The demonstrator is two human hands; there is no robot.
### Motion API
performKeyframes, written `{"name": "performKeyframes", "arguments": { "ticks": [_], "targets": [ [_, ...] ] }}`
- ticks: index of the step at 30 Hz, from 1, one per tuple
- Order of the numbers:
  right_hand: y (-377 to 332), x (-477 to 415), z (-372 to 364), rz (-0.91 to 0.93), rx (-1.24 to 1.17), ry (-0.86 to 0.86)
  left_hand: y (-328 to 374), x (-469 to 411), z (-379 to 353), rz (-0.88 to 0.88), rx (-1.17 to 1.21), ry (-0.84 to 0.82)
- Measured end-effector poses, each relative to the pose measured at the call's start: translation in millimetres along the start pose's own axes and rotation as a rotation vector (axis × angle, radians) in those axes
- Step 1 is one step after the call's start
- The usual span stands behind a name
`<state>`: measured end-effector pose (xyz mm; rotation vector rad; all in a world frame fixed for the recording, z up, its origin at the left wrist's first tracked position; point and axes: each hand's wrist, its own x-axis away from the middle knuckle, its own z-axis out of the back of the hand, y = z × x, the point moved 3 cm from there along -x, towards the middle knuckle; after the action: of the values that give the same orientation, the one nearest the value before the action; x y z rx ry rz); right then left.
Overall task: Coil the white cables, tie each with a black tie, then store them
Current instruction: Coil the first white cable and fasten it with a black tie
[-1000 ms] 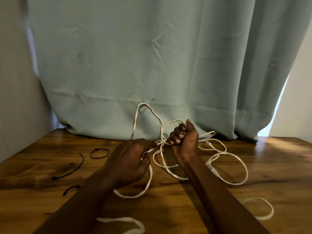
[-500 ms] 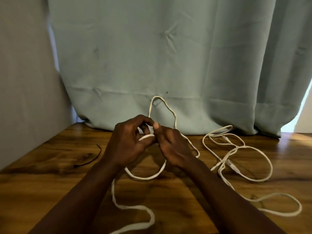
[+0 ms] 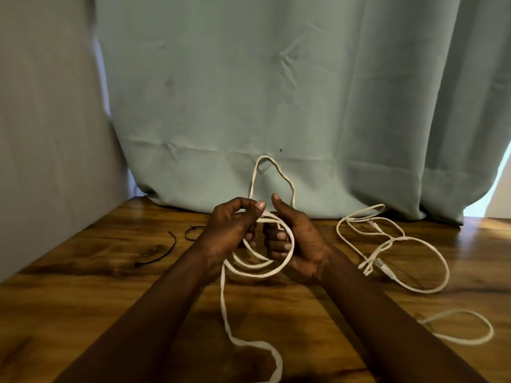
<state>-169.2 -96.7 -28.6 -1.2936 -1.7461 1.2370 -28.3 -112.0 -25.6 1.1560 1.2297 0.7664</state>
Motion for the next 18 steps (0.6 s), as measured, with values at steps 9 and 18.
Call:
{"name": "performKeyframes", "arguments": {
  "ticks": [9,18],
  "targets": [
    [0.9,-2.5,1.5,-0.029,0.053,-0.005,-6.1,-0.9,4.1,0.15,0.183,-0.18],
    [-4.7,-6.1,26.5,0.001,-0.285,0.116,-14.8,2.4,-7.5,0.23,0.394,-0.274]
  ]
}}
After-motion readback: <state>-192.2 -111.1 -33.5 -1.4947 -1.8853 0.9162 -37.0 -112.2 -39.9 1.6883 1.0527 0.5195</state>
